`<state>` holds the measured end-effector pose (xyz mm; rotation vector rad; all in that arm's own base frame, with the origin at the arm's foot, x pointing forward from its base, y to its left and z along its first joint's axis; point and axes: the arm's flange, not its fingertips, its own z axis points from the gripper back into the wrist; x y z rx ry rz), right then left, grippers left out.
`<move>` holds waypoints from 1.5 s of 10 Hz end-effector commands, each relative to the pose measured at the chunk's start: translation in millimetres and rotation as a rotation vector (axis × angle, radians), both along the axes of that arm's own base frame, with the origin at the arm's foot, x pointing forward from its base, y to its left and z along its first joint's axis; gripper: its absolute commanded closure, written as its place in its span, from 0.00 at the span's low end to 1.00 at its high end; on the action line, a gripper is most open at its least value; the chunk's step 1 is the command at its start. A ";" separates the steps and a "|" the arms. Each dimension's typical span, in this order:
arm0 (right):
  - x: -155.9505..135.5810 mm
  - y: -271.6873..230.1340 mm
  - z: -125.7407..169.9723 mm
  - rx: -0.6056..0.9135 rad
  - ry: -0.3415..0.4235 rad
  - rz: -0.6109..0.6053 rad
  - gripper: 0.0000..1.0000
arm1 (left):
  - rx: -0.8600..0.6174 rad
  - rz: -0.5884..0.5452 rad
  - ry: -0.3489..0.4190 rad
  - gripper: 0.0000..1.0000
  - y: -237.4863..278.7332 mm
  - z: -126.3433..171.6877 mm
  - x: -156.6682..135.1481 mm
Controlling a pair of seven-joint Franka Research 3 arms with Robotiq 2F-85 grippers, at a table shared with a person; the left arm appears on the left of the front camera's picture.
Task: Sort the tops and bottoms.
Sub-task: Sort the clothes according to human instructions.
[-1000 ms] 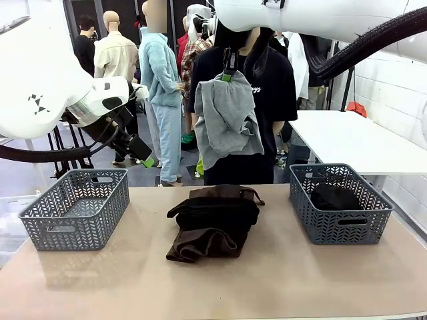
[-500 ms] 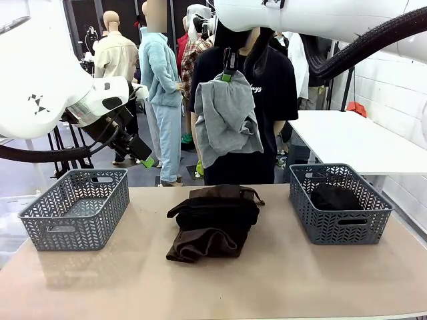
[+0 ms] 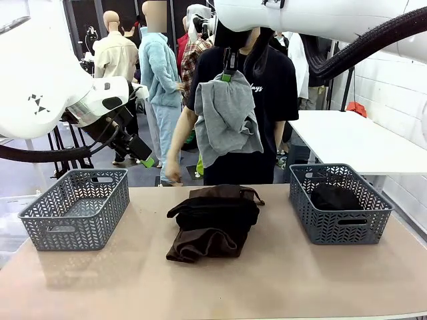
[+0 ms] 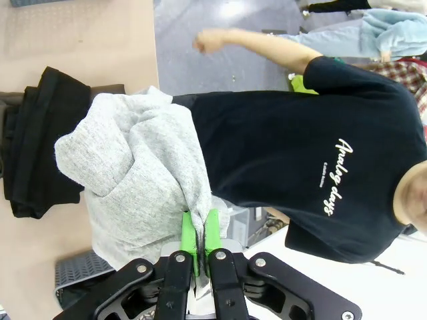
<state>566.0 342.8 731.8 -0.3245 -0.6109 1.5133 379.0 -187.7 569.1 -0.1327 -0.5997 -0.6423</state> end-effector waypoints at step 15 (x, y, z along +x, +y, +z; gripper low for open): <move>-1.6 -0.6 2.8 -0.005 -0.008 -0.003 1.00 | 0.001 0.000 0.000 0.00 1.5 0.6 0.2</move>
